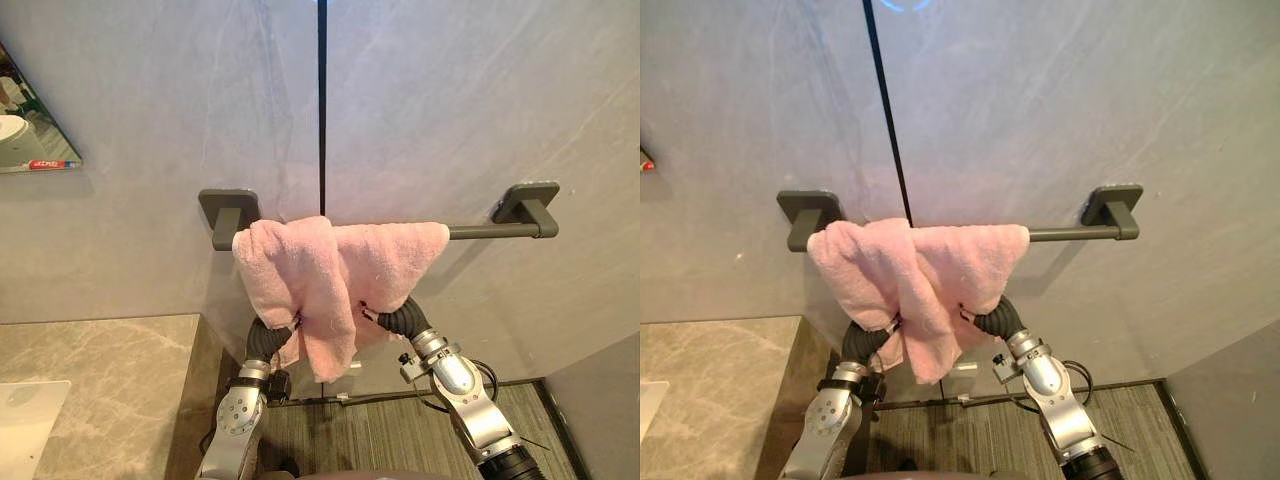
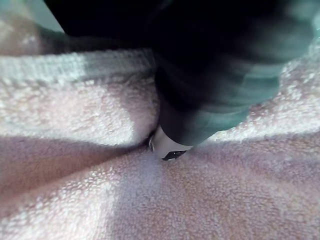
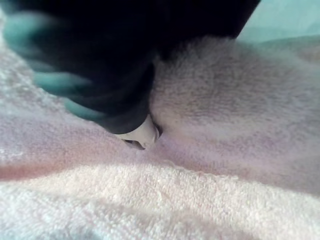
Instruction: Organize washtable
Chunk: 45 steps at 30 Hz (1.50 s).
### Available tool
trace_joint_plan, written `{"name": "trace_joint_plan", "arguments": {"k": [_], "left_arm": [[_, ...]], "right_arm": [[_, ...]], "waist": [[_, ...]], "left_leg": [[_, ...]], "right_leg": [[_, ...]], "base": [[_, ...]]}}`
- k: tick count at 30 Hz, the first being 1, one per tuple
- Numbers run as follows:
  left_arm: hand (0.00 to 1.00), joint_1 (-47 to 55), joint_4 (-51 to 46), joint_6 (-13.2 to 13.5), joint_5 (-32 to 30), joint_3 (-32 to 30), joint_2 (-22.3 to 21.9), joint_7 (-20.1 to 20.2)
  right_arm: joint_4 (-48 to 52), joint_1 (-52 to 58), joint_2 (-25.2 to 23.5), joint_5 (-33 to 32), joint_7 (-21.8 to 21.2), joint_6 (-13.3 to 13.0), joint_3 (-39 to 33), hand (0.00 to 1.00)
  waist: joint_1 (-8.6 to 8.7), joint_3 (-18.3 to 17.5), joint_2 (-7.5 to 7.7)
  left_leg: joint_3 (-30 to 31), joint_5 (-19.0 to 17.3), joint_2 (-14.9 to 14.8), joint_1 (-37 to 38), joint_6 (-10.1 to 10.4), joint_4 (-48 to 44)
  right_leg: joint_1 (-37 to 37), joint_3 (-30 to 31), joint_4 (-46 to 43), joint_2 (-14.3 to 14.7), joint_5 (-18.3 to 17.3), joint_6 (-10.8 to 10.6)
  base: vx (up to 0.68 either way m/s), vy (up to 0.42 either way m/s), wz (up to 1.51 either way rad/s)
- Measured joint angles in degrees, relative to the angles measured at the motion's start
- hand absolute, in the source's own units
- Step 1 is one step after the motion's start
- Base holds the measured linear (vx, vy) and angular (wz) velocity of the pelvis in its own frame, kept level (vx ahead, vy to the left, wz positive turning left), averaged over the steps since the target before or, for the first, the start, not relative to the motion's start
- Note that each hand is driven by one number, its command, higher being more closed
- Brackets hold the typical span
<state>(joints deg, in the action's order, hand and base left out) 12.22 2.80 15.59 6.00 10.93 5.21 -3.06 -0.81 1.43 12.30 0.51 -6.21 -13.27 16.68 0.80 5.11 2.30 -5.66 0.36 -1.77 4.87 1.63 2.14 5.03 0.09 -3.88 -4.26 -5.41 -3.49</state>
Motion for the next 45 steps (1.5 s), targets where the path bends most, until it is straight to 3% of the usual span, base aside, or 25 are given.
{"name": "trace_joint_plan", "arguments": {"k": [19, 21, 25, 45], "left_arm": [[1.0, -0.9, -0.3, 0.8, -1.2, 0.3, -2.9, 1.9], [1.0, -0.9, -0.3, 0.9, -1.4, 0.2, -2.9, 1.9], [1.0, 0.5, -0.2, 0.6, -1.4, -3.7, -2.4, 1.2], [1.0, 0.4, -0.1, 0.5, -1.4, -2.5, -2.7, 1.9]], "right_arm": [[7.5, 3.8, -4.2, 0.2, 0.2, 0.0, -5.7, 1.0], [8.2, 4.4, -4.8, 0.1, 0.3, 0.0, -7.1, 1.0], [11.1, 5.5, -6.1, -0.6, 4.3, -0.6, -17.2, 1.0], [7.2, 8.0, -7.6, -0.6, 4.8, -0.9, -19.1, 1.0]], "waist": [[0.64, 0.2, -0.31], [0.68, 0.3, -0.42], [1.44, 0.4, -0.67], [1.55, 0.5, -1.69]], "left_leg": [[-0.4, 0.0, 0.0, 0.8, 0.0, 1.0], [-0.4, 0.0, 0.0, 0.8, 0.0, 0.9], [-0.7, -0.1, 0.0, 0.9, 0.0, 1.0], [-0.9, -0.1, 0.0, 1.0, 0.0, 1.1]], "right_leg": [[0.2, 0.2, 0.1, 0.0, 0.0, 0.0], [0.2, 0.2, 0.1, 0.0, 0.0, 0.0], [0.2, 0.5, 0.1, 0.0, 0.0, -0.1], [0.1, 0.8, 0.2, 0.0, 0.0, -0.1]], "base": [[0.0, -0.001, 0.0], [0.0, 0.0, 0.0], [-0.01, -0.008, -0.03], [0.0, -0.001, 0.0]]}}
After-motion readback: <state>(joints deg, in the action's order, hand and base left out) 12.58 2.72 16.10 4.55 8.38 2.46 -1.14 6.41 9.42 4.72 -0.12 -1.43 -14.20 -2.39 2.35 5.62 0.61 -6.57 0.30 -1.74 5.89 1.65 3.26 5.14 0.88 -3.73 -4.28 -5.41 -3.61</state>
